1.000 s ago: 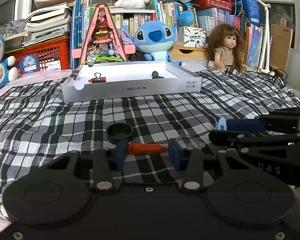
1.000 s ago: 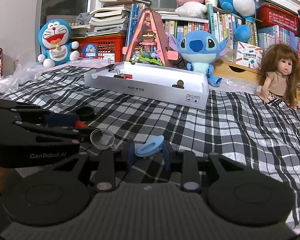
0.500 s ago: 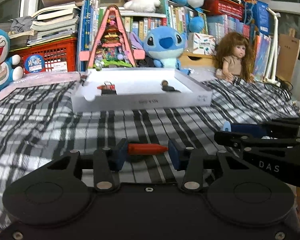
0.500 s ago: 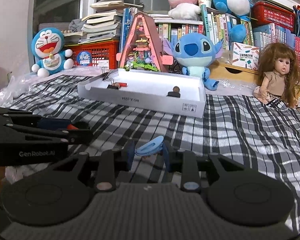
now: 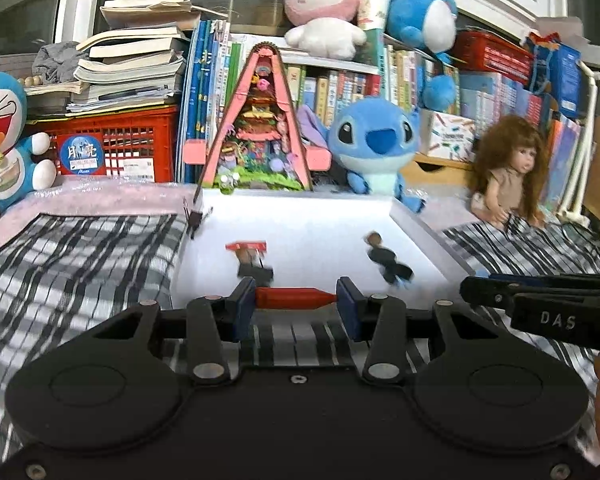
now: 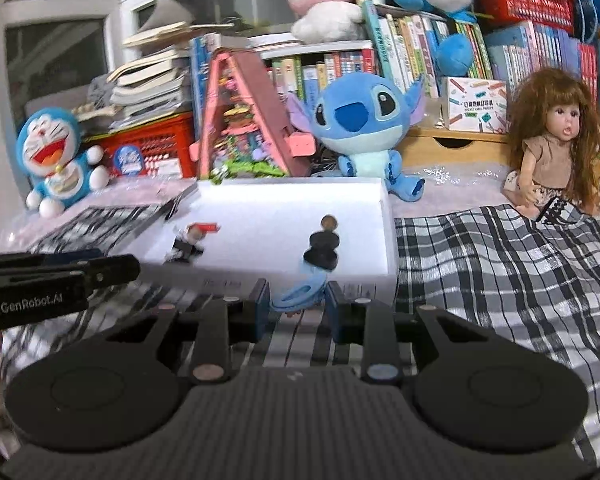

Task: Organize rigid objects
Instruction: 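Carry the red stick with the left tool while the right tool carries the blue clip over the tray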

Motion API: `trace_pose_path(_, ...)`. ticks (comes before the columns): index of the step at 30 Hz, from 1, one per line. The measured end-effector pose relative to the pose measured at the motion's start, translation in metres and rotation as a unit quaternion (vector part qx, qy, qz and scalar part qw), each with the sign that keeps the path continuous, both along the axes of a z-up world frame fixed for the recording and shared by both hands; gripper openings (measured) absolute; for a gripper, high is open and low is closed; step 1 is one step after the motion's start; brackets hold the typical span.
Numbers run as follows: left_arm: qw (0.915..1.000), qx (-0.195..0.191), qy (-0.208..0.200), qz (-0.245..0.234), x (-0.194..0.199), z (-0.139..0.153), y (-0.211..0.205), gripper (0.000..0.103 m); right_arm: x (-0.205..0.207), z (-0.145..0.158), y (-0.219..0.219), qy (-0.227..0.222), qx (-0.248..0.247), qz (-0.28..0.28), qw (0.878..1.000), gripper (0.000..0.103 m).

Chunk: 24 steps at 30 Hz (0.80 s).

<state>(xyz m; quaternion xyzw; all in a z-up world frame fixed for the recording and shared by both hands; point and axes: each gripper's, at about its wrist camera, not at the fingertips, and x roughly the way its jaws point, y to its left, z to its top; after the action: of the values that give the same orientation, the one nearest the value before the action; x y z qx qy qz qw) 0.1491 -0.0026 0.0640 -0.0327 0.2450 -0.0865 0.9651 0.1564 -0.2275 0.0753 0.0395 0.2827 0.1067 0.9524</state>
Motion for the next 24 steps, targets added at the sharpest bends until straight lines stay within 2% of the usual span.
trace_pose_path(7,0.999,-0.034,0.027,0.005,0.069,0.01,0.008,0.042,0.061,0.01,-0.008,0.033,0.045,-0.031,0.998,0.035)
trace_pose_path(11,0.9975,-0.044,0.047,0.028,0.109,0.008,0.012,0.042,0.098,0.011,-0.011,0.053,0.065,-0.052,0.995,0.035)
trace_pose_path(18,0.9958,-0.034,0.07,0.048,0.157,-0.01,0.014,0.042,0.149,0.001,-0.007,0.079,0.061,-0.084,0.991,0.035)
trace_pose_path(24,0.9934,-0.03,0.092,0.06,0.179,-0.028,0.022,0.042,0.18,-0.01,-0.002,0.1,0.072,-0.101,0.987,0.035)
